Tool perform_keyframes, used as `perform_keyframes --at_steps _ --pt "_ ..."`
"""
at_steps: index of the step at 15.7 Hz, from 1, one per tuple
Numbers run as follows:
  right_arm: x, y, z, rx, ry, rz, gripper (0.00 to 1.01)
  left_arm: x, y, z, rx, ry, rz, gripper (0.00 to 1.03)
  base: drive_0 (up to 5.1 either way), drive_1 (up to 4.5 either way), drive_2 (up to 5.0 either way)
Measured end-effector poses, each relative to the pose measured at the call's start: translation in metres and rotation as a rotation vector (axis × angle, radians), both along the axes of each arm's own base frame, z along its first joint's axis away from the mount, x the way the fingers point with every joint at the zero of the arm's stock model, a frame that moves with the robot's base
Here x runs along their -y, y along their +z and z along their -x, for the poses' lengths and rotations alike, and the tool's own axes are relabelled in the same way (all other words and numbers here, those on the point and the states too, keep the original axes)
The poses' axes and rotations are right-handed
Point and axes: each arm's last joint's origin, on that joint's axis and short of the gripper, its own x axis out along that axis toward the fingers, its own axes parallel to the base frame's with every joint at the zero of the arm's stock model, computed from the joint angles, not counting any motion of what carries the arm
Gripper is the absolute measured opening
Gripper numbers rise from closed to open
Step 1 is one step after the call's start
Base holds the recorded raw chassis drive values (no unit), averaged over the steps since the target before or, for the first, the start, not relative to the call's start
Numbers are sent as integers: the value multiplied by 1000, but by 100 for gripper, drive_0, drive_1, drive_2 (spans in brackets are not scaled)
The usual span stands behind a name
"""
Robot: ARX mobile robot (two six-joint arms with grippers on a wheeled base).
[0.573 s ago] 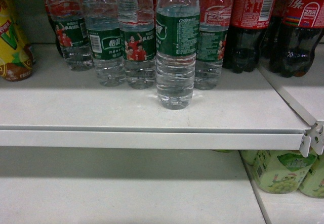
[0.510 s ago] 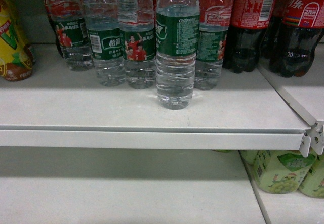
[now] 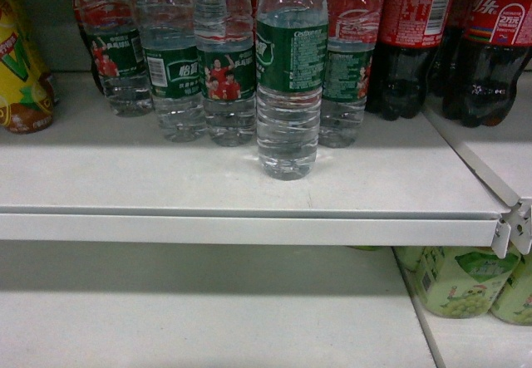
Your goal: Move water from second to third shelf
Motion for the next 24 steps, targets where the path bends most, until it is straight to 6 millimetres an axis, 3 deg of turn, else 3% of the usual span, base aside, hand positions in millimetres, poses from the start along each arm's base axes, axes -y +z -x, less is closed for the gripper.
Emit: perform_keyframes --at_steps 10,12,13,15,16,17,19,24 --pt "0 0 0 0 0 0 98 0 0 0 0 0 0 98 0 0 0" --pt "2 -4 -2 -293 84 -91 98 0 0 0 1 -2 0 98 0 0 0" --pt "2 -3 -3 -305 109 -111 98 0 0 0 -1 0 0 98 0 0 0" --pt "1 26 -13 -210 132 -102 98 0 0 0 1 0 0 98 0 0 0" --pt "0 52 -35 -156 156 -74 98 0 0 0 1 0 0 98 0 0 0" --pt "-13 79 -76 -140 201 -39 98 0 0 0 1 0 0 98 0 0 0" --pt "-34 81 -94 -149 255 -21 98 0 0 0 0 0 0 98 0 0 0" --pt "-101 34 -125 -266 391 67 98 0 0 0 0 0 0 98 0 0 0"
